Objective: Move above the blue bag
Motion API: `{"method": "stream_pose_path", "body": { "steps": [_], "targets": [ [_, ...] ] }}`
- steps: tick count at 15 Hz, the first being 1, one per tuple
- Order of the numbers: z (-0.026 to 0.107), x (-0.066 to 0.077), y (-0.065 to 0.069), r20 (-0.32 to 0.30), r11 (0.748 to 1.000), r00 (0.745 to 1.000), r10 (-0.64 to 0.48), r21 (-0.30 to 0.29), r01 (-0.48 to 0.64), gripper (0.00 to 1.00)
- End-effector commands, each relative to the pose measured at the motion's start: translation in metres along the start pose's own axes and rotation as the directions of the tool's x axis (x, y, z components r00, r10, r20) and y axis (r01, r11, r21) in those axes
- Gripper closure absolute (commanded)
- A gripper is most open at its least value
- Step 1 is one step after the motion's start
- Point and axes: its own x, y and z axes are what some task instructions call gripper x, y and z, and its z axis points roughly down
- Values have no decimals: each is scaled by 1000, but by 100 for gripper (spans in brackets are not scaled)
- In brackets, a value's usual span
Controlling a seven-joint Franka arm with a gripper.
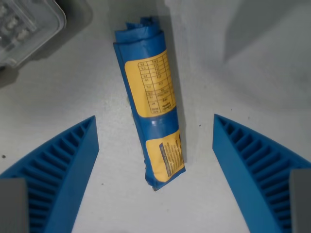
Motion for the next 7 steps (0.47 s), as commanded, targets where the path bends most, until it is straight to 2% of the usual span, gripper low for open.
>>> {"method": "stream_pose_path", "body": {
  "steps": [1,7],
  "targets": [
    [5,-7,-1,-58,993,995,-82,-95,76,0],
    [6,-8,-1,-58,994,997,-57,-93,51,0]
  ]
}}
